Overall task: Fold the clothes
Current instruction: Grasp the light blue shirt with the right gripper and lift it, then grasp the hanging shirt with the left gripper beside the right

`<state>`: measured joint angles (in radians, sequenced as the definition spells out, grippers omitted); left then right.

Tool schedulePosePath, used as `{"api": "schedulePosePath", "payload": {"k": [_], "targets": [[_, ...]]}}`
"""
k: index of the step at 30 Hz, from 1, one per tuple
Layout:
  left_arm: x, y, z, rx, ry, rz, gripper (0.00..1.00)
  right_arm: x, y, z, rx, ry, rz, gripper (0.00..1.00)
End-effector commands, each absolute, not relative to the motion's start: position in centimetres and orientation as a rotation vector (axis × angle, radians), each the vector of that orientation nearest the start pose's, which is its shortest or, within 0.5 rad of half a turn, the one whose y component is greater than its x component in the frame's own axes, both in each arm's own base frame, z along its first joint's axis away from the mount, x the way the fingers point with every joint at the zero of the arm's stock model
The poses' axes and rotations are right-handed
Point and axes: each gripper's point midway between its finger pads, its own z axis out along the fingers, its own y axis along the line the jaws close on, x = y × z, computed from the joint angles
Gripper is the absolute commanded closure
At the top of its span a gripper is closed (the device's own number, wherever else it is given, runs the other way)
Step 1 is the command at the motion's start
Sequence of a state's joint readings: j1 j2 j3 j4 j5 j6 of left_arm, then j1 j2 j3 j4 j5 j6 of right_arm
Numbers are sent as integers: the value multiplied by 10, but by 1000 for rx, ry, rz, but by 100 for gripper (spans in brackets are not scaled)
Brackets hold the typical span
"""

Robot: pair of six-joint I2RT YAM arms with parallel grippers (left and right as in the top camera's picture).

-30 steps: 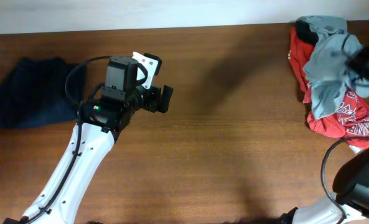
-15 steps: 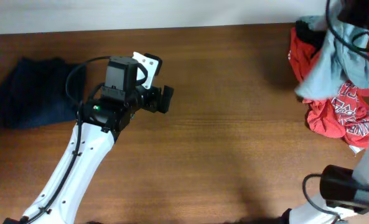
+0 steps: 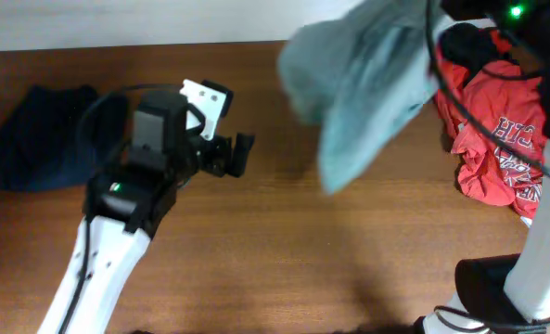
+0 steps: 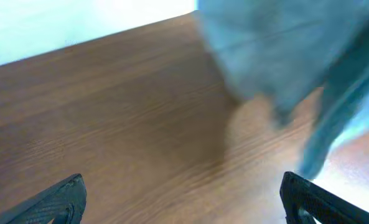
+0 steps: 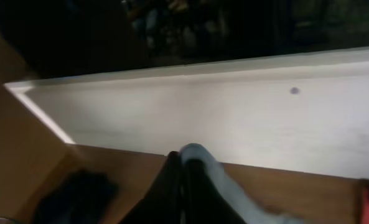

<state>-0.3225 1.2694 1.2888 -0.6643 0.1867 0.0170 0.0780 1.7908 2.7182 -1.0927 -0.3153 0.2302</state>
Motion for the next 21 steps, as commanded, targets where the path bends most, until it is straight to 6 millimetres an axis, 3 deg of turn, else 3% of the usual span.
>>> {"api": "schedulePosePath", "payload": {"k": [1, 7, 13, 21], "targets": [[339, -150, 306, 484, 2131, -396, 1, 395, 90, 573, -90, 1730, 497, 96], [333, -153, 306, 508, 2133, -422, 1, 392, 107, 563, -125, 1769, 534, 96], [319, -182, 299, 832, 2040, -522, 1, 383, 123, 555, -188, 1806, 611, 96], [321, -207, 263, 967, 2085, -686, 1, 377, 130, 549, -223, 1833, 657, 96]]}}
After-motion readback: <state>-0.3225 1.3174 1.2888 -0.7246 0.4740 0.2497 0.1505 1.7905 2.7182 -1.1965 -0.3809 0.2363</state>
